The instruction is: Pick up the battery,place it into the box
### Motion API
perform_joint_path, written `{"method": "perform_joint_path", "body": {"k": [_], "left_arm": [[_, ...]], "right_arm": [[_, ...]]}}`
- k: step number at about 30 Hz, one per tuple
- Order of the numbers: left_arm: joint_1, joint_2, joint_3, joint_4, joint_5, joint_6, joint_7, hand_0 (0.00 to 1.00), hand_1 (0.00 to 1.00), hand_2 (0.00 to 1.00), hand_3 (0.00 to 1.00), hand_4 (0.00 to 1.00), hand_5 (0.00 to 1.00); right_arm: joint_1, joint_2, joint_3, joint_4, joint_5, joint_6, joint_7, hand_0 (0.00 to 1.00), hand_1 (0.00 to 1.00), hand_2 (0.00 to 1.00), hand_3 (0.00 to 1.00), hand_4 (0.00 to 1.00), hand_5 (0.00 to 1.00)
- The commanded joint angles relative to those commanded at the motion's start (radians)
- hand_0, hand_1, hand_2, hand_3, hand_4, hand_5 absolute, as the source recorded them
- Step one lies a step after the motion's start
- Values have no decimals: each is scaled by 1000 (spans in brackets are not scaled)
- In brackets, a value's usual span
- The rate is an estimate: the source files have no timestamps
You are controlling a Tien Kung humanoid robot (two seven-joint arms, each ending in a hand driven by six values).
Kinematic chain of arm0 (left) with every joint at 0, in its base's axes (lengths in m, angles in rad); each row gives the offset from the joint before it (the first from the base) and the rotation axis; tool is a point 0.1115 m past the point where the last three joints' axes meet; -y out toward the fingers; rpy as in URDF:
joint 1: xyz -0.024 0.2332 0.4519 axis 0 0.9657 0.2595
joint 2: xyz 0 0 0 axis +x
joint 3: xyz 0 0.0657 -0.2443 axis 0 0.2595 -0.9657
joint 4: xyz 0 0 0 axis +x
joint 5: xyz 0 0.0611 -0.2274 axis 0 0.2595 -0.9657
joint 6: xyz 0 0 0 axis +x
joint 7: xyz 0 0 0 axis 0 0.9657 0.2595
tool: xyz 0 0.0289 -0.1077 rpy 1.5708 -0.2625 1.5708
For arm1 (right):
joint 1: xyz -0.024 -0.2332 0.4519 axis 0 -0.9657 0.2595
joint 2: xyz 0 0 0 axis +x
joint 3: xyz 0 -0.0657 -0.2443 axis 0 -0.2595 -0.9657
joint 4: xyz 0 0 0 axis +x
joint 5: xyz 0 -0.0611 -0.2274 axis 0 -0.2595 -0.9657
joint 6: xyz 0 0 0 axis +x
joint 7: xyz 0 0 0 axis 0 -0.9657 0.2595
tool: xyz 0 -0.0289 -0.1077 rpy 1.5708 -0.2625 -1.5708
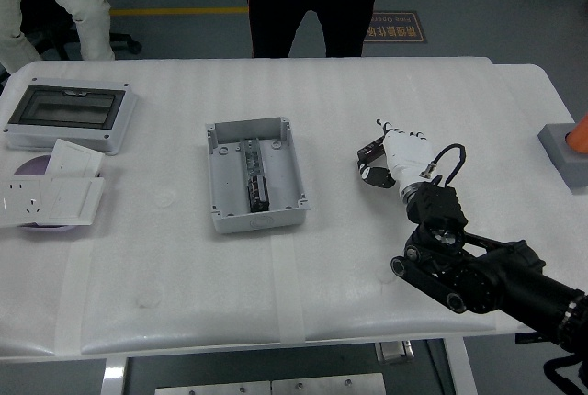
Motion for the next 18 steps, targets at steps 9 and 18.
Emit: {"method": "perform_joint_path", "body": {"k": [9, 18], "left_arm": [[1, -3, 0, 1, -3, 0, 0, 535, 560, 484, 484, 48, 2], [4, -4, -5, 0, 0, -1, 4, 536, 560, 484, 484, 50, 2]], "right_arm": [[15, -52, 55, 203, 91, -3, 88, 879, 634, 715, 883, 535, 264], [8, -80, 16, 439, 213, 107, 304, 890, 634, 716, 882, 537, 266]]}}
